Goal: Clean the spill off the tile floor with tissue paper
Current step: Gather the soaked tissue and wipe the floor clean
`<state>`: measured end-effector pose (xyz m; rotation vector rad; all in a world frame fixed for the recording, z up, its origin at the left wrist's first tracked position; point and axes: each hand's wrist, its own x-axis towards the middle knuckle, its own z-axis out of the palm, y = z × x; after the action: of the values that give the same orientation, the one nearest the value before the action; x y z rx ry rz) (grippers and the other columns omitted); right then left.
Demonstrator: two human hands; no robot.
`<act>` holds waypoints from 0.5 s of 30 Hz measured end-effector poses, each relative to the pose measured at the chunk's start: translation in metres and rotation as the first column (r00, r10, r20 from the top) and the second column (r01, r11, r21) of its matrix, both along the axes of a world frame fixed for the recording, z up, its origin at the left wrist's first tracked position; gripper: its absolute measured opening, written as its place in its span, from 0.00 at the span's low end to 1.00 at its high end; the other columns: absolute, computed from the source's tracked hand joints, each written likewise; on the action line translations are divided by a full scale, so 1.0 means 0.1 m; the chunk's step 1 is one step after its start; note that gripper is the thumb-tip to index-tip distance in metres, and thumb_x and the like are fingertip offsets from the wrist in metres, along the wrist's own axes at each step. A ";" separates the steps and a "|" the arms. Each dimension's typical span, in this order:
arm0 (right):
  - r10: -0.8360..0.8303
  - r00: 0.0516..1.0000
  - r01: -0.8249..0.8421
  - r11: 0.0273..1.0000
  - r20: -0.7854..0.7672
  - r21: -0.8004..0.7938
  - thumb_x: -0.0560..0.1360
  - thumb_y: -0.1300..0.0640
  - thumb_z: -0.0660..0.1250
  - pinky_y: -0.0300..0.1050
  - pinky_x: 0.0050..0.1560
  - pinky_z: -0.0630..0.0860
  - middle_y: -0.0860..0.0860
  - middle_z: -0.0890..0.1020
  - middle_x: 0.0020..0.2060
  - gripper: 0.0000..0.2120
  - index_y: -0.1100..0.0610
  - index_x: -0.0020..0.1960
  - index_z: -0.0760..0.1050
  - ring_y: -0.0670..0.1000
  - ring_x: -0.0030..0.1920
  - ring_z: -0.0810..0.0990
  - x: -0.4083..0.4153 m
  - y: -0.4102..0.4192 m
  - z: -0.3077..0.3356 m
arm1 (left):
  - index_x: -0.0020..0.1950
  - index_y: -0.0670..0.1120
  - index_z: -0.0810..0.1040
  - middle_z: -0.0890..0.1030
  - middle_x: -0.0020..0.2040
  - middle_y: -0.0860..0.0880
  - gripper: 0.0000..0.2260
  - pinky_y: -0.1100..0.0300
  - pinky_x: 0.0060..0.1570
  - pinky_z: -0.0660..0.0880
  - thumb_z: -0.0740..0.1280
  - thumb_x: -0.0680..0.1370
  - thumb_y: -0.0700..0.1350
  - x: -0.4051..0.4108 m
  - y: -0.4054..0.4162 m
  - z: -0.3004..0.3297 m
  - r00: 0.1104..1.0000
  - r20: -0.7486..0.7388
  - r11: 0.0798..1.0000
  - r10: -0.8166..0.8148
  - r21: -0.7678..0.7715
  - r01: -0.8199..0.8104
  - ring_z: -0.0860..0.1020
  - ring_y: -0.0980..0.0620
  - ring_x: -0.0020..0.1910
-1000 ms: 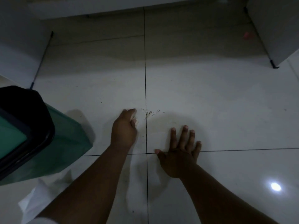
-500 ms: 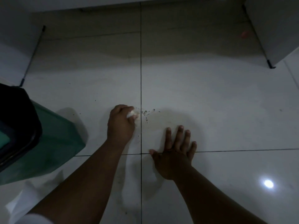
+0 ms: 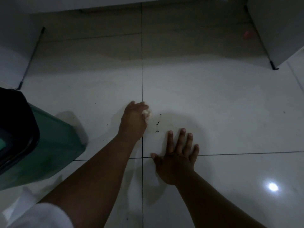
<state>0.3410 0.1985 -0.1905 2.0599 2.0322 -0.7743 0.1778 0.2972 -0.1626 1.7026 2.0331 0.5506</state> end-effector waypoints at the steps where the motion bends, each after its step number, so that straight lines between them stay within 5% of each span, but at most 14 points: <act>1: -0.001 1.000 0.001 1.000 -0.002 0.004 0.68 0.21 0.42 0.62 0.65 0.18 0.54 0.19 0.71 0.48 0.44 0.72 0.19 0.59 0.70 0.17 0.00 0.00 0.00 | 0.63 0.45 0.81 0.78 0.67 0.42 0.15 0.52 0.69 0.68 0.65 0.78 0.37 0.04 0.03 0.01 0.999 -0.022 1.000 0.024 0.004 -0.024 0.72 0.42 0.69; 4: -0.009 1.000 0.009 1.000 -0.002 0.003 0.68 0.21 0.41 0.62 0.65 0.18 0.54 0.19 0.71 0.48 0.44 0.72 0.20 0.59 0.70 0.17 -0.01 0.00 0.00 | 0.52 0.44 0.86 0.84 0.58 0.44 0.11 0.50 0.59 0.75 0.70 0.74 0.34 0.20 -0.02 0.02 0.979 -0.090 0.974 -0.183 0.116 0.193 0.78 0.40 0.57; 7: -0.010 1.000 0.010 1.000 0.012 -0.008 0.68 0.22 0.40 0.64 0.66 0.20 0.55 0.18 0.70 0.47 0.45 0.72 0.19 0.60 0.69 0.17 -0.01 0.00 0.00 | 0.53 0.47 0.86 0.86 0.57 0.49 0.10 0.57 0.54 0.72 0.70 0.75 0.37 0.28 -0.15 -0.01 0.920 -0.116 0.912 -0.374 0.135 0.387 0.76 0.45 0.53; 10: -0.001 1.000 0.001 1.000 -0.001 -0.010 0.67 0.21 0.40 0.63 0.65 0.19 0.55 0.18 0.70 0.48 0.45 0.71 0.18 0.60 0.69 0.16 0.01 -0.01 -0.01 | 0.56 0.48 0.86 0.85 0.59 0.51 0.10 0.63 0.50 0.66 0.71 0.76 0.40 0.24 -0.12 -0.08 0.952 -0.061 0.941 -0.299 0.146 0.304 0.73 0.49 0.52; 15: -0.009 1.000 0.009 1.000 -0.004 0.003 0.67 0.21 0.39 0.64 0.67 0.21 0.54 0.18 0.70 0.48 0.44 0.71 0.19 0.59 0.70 0.17 0.00 -0.01 -0.03 | 0.56 0.45 0.85 0.84 0.58 0.48 0.08 0.67 0.59 0.71 0.71 0.78 0.41 0.42 -0.07 -0.08 0.999 0.024 0.990 -0.037 0.138 0.033 0.74 0.49 0.59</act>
<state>0.3412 0.1978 -0.1930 2.0721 2.0281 -0.7778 0.2197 0.2901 -0.1706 1.7954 1.9837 0.7124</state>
